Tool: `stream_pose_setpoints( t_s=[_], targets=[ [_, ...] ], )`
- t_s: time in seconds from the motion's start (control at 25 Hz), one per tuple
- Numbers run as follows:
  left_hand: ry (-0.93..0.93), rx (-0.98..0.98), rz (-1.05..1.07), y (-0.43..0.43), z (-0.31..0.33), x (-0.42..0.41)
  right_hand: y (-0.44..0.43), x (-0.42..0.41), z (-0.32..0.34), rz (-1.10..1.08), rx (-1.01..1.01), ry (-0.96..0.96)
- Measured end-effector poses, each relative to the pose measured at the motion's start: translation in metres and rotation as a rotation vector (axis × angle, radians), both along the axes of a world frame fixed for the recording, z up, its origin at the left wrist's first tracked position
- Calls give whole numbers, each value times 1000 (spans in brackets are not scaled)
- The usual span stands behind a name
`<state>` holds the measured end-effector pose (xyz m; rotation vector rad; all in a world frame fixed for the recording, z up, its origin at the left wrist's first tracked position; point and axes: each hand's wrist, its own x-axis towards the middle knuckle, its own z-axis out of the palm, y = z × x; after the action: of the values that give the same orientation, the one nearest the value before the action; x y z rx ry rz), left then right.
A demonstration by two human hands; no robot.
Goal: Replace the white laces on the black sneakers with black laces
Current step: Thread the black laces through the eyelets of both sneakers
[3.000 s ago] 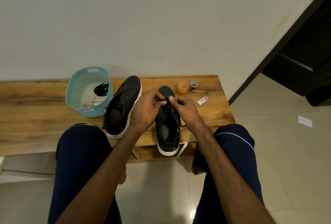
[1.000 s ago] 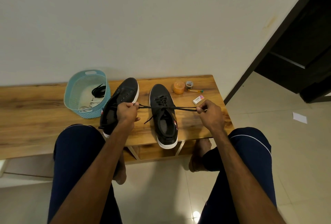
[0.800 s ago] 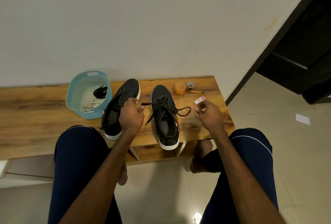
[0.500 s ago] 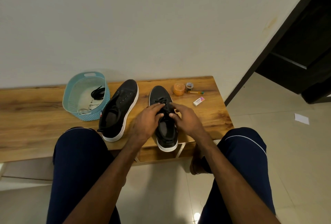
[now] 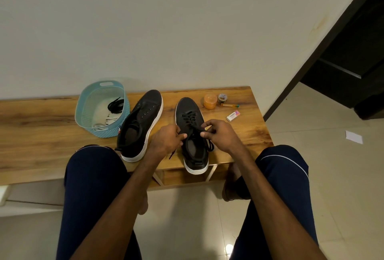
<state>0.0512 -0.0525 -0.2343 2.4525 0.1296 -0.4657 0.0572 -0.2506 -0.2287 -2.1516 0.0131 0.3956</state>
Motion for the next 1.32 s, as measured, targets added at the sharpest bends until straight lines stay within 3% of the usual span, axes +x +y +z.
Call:
stream_pose_setpoints(
  t_s=[0.08, 0.2, 0.32, 0.4, 0.52, 0.6, 0.68, 0.76, 0.88, 0.96, 1.08, 1.16, 1.32],
  targets=[
    [24, -193, 18, 3, 11, -4, 1, -1, 6, -34, 176, 48],
    [82, -667, 213, -6, 24, -14, 12, -6, 11, -104, 440, 127],
    [116, -720, 401, -20, 21, -23, 22, -14, 9, -140, 295, 80],
    [101, -509, 303, -27, 18, -27, 22, -18, 9, -43, 95, 57],
    [-52, 107, -70, -32, 17, -28, 22, -22, 11, 191, -235, -29],
    [-158, 416, -188, -37, 16, -25, 27, -24, 14, 264, -491, -162],
    [-207, 557, -231, -42, 15, -23, 30, -27, 13, 267, -658, -268],
    [-254, 592, -265, -45, 11, -25, 33, -27, 9, 223, -670, -305],
    [-433, 540, -219, -44, -4, -30, 40, -29, -2, 165, -622, -311],
    [-469, 473, -84, -42, -13, -31, 39, -29, -8, 86, -560, -187],
    [-216, 107, 207, -32, -18, -27, 35, -25, -13, 4, -437, 53],
    [-48, -133, 250, -28, -25, -25, 34, -25, -14, -16, -435, 85],
    [-49, -232, 207, -33, -27, -22, 32, -25, -13, -83, -435, 45]
  ],
)
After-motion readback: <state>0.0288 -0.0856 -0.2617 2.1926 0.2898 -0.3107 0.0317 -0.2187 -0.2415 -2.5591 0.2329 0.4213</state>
